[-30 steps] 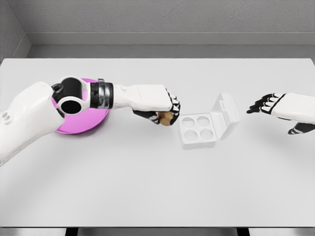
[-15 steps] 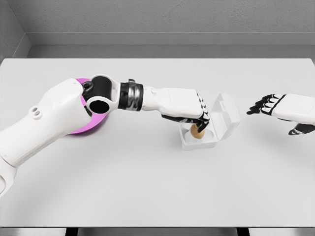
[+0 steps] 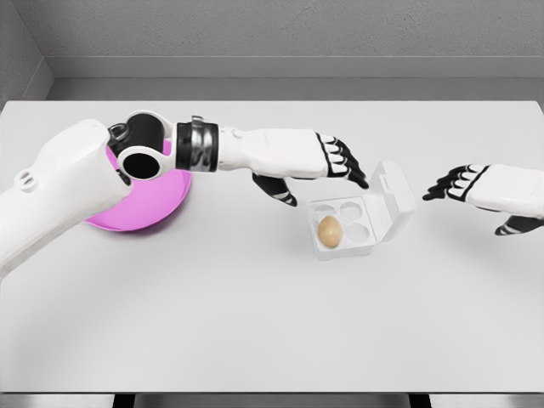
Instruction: Pack egg into the box and close the box lid
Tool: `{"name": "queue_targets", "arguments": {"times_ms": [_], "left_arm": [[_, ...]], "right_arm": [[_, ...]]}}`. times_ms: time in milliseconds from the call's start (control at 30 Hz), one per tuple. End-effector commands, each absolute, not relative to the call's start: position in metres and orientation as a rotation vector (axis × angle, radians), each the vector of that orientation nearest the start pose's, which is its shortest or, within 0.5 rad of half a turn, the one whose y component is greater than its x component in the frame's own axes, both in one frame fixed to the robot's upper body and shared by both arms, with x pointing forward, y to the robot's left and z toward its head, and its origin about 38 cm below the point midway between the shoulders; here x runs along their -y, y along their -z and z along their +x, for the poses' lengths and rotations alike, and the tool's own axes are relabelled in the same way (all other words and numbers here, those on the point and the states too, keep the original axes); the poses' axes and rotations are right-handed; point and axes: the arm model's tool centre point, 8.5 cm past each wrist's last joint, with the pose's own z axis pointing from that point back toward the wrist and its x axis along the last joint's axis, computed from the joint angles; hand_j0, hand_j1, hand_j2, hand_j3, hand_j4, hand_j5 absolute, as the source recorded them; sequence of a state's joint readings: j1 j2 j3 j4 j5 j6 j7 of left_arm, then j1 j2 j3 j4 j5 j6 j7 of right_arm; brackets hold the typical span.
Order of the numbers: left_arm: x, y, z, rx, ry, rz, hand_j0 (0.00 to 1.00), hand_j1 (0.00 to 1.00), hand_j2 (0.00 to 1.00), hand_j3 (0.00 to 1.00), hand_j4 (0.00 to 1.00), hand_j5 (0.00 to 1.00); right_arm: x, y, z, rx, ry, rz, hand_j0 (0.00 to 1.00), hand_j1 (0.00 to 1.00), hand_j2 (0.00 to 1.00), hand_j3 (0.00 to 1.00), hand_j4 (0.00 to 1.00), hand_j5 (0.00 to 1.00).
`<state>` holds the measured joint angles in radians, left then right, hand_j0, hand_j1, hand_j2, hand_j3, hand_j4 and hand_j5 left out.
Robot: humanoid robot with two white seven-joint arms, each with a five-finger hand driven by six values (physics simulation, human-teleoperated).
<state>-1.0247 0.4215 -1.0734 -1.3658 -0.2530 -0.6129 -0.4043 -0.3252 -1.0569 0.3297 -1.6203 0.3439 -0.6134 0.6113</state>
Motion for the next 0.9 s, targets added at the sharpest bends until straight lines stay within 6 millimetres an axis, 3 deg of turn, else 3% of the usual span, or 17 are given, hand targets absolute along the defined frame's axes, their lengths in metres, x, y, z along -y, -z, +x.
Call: {"name": "queue_targets", "arguments": {"times_ms": [0,167,233,267,300,400,433,600,867], "left_arm": [[-0.072,-0.248,0.442,-2.112,-2.609,0.044,1.0,1.0,1.0,1.0,1.0,1.0],[-0.074,-0.247,0.443,-2.111,-2.613,0.039,1.0,1.0,1.0,1.0,1.0,1.0],[-0.105,-0.245,0.452,-2.121,-2.679,-0.018,1.0,1.0,1.0,1.0,1.0,1.0],[-0.142,-0.243,0.459,-2.112,-2.752,-0.099,1.0,1.0,1.0,1.0,1.0,1.0],[-0.162,-0.242,0.461,-2.101,-2.794,-0.146,1.0,1.0,1.0,1.0,1.0,1.0],[-0.167,-0.242,0.461,-2.095,-2.804,-0.158,1.0,1.0,1.0,1.0,1.0,1.0],[-0.177,-0.243,0.463,-2.088,-2.825,-0.186,1.0,1.0,1.0,1.0,1.0,1.0],[-0.188,-0.241,0.462,-2.073,-2.852,-0.206,1.0,1.0,1.0,1.0,1.0,1.0],[-0.191,-0.236,0.461,-2.073,-2.868,-0.2,1.0,1.0,1.0,1.0,1.0,1.0]], "right_arm": [[0.379,-0.226,0.37,1.208,-2.125,-0.436,1.0,1.0,1.0,1.0,1.0,1.0],[0.378,-0.222,0.37,1.204,-2.129,-0.424,1.0,1.0,1.0,1.0,1.0,1.0],[0.377,-0.22,0.37,1.197,-2.134,-0.417,1.0,1.0,1.0,1.0,1.0,1.0],[0.375,-0.217,0.37,1.195,-2.138,-0.408,1.0,1.0,1.0,1.0,1.0,1.0],[0.375,-0.218,0.37,1.197,-2.14,-0.409,1.0,1.0,1.0,1.0,1.0,1.0],[0.374,-0.218,0.37,1.199,-2.142,-0.409,1.0,1.0,1.0,1.0,1.0,1.0],[0.371,-0.219,0.369,1.206,-2.149,-0.408,1.0,1.0,1.0,1.0,1.0,1.0],[0.349,-0.227,0.361,1.263,-2.203,-0.396,1.0,1.0,1.0,1.0,1.0,1.0],[0.334,-0.237,0.357,1.324,-2.226,-0.388,1.0,1.0,1.0,1.0,1.0,1.0]]}}
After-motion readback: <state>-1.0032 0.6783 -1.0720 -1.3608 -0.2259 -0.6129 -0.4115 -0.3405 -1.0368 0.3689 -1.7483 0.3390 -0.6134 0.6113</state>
